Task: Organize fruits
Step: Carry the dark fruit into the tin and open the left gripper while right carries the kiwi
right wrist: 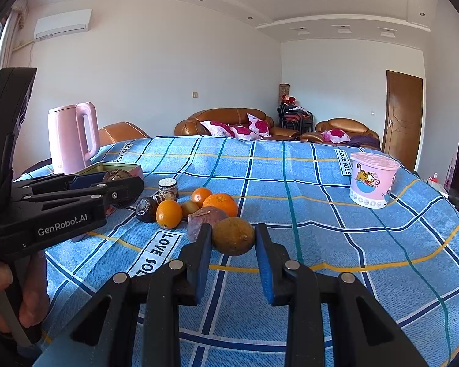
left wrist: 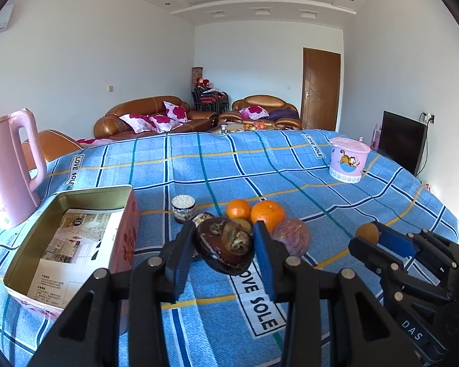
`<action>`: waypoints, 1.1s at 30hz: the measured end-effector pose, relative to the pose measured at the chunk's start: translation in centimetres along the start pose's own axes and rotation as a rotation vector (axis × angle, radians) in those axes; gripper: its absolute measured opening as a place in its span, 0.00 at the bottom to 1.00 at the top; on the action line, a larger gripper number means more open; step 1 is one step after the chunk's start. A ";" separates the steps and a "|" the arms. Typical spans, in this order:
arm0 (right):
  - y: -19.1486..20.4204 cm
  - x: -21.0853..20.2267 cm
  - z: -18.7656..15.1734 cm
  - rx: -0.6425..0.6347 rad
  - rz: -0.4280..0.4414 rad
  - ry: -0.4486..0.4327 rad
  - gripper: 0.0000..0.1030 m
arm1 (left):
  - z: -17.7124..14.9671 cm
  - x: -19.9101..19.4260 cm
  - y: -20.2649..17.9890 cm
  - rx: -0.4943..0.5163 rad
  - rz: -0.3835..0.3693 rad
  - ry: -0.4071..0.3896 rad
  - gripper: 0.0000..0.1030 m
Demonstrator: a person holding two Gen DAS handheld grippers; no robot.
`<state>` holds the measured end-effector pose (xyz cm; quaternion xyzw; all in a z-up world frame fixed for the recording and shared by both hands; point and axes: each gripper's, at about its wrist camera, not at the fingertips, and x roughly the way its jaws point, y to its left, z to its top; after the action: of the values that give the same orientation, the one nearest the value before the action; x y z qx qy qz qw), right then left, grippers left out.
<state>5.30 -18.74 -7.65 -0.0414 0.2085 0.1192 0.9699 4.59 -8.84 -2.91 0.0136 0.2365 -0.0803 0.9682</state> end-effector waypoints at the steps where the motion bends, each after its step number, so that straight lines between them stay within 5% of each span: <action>1: 0.0 0.0 0.0 -0.004 -0.002 0.003 0.29 | -0.1 -0.1 0.1 0.004 0.006 -0.001 0.39; 8: 1.2 0.4 0.9 -0.048 -0.004 0.028 0.29 | -0.2 -1.0 2.2 0.007 0.060 -0.003 0.39; 21: 6.2 3.0 5.9 -0.079 0.151 0.072 0.29 | 0.6 -1.9 9.6 -0.082 0.165 0.008 0.39; 33: 12.9 7.1 8.9 -0.186 0.253 0.098 0.29 | 0.2 0.0 15.0 -0.101 0.258 0.112 0.39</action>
<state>11.89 -3.60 -2.89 -0.1102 0.2472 0.2570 0.9278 7.08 5.94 -2.87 -0.0003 0.2904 0.0576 0.9552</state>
